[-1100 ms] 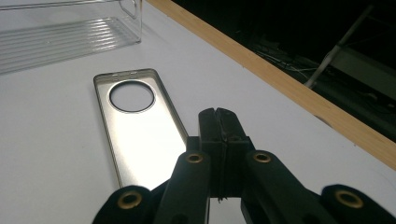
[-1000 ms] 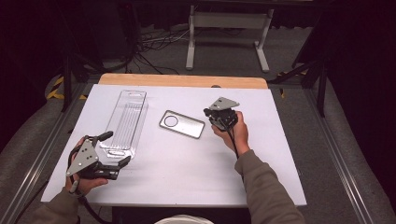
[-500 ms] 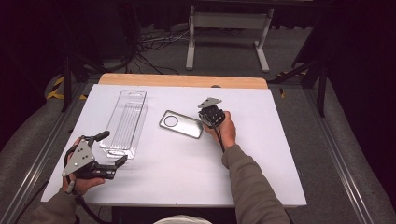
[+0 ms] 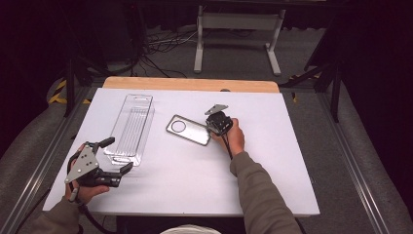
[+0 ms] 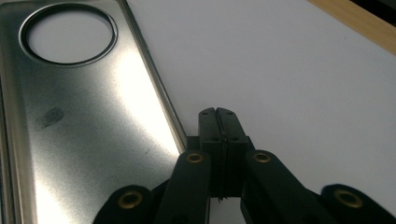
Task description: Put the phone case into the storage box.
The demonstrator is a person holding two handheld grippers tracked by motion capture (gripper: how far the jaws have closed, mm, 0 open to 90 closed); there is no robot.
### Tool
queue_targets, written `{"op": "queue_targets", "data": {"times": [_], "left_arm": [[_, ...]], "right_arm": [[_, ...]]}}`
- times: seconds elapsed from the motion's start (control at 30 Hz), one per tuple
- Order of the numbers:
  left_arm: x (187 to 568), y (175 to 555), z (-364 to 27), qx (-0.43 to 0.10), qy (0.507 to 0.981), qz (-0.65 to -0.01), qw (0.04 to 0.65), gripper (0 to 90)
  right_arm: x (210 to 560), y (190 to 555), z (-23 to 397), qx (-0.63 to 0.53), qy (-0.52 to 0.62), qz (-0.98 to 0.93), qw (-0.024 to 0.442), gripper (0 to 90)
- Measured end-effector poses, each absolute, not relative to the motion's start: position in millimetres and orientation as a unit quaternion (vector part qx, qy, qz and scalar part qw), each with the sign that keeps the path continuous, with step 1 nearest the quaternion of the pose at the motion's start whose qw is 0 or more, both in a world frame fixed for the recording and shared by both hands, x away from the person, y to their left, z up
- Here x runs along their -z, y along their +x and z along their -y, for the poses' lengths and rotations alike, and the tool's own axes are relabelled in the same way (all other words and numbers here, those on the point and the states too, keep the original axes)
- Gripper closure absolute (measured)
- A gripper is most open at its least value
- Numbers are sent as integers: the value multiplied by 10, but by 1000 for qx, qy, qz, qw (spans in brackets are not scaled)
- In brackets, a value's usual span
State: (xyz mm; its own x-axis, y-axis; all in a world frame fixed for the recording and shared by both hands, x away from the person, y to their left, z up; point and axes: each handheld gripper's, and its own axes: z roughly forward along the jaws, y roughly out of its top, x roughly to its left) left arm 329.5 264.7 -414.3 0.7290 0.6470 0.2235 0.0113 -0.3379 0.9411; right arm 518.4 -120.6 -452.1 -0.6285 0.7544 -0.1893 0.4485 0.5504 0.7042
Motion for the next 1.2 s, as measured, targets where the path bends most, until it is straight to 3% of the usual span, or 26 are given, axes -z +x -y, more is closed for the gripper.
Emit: {"op": "queue_targets", "data": {"times": [0.47,0.8,1.2], "left_arm": [[4152,3268,-2595,-299,767,-226,521,60],[4154,3277,-2595,-301,769,-224,518,61],[4163,3282,-2588,-292,772,-226,517,62]], "right_arm": [[4531,4698,1032,-295,353,-853,247,900],[4537,4372,952,-313,327,-866,211,900],[4546,4238,871,-323,310,-873,196,900]]}}
